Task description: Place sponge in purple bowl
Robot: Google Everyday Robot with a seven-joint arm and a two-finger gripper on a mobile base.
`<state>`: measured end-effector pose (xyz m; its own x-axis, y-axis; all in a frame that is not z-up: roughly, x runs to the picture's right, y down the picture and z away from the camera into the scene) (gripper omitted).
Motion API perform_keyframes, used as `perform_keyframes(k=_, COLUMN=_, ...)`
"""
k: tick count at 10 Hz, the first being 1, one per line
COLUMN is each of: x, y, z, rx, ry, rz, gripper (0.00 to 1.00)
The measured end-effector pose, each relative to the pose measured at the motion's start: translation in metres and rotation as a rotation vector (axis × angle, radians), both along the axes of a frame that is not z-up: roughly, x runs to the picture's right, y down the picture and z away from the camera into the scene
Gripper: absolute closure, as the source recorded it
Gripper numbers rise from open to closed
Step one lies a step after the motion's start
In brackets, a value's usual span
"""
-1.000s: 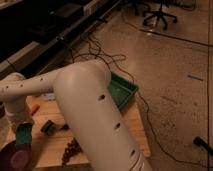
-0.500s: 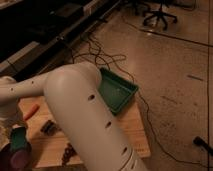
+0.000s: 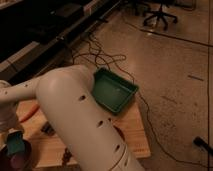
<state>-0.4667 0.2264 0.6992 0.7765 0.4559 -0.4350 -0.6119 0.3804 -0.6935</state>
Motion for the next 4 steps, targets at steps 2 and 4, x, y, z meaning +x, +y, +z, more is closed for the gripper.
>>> perform_keyframes(k=2, x=-0.0014, y=0.0058, z=-0.0002, rx=-0.008, ry=-0.005, rz=-0.016, gripper=1.00)
perform_keyframes(k=4, x=-0.0018, y=0.0105, z=-0.0002, rx=-0.015, ry=-0.008, rz=-0.025, gripper=1.00)
